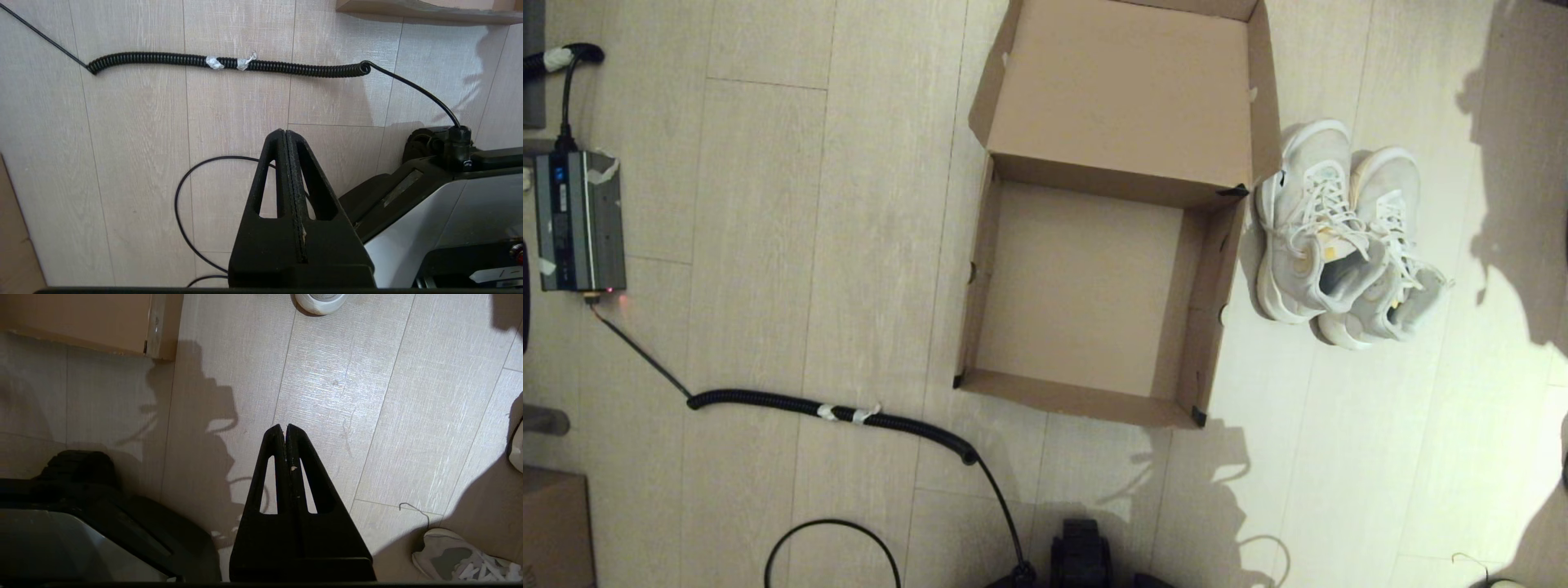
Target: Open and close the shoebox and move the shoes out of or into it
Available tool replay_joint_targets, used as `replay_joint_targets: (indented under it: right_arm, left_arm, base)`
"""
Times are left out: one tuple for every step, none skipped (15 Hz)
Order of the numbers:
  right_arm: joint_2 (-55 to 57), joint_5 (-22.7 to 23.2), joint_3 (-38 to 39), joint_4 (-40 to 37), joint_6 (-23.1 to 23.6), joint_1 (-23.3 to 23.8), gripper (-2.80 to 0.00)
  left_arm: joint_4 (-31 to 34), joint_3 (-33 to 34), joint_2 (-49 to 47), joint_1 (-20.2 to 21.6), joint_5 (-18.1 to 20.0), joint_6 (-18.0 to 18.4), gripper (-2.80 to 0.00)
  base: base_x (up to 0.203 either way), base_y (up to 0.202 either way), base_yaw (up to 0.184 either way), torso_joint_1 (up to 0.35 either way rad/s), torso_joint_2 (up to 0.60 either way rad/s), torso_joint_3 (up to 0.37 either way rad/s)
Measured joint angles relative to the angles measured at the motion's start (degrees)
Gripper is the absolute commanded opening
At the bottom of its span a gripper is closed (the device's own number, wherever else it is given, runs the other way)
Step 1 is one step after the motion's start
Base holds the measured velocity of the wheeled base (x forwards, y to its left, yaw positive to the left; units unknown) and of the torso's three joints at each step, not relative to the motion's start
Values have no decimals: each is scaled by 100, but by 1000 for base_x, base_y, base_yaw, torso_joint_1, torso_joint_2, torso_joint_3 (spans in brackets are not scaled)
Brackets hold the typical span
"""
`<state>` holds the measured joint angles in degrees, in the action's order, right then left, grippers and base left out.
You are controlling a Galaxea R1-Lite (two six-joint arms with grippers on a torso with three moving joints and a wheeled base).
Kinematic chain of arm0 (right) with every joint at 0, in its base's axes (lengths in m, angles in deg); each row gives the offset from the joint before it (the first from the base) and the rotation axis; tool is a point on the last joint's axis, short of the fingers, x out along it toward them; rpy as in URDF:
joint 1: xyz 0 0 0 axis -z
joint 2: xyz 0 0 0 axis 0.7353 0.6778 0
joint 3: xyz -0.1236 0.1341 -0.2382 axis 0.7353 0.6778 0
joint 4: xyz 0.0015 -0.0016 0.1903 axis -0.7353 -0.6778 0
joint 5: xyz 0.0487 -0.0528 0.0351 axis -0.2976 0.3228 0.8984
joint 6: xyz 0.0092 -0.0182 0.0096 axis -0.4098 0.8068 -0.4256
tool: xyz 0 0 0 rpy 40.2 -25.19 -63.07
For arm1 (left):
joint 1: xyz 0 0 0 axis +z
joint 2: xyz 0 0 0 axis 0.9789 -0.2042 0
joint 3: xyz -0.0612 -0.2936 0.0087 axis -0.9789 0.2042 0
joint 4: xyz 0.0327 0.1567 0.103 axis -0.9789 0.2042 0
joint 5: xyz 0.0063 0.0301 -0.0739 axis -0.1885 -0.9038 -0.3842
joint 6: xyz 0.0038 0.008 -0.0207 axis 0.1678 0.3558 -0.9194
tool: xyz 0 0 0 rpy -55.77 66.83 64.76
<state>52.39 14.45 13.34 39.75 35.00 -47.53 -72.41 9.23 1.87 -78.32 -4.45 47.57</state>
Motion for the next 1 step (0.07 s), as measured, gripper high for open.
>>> replay_joint_targets:
  right_arm:
    - [0, -4, -2, -1, -43, 1, -280]
  left_arm:
    - [-5, 0, 0, 0, -8, -15, -280]
  base:
    - [0, 0, 0, 0, 0, 0]
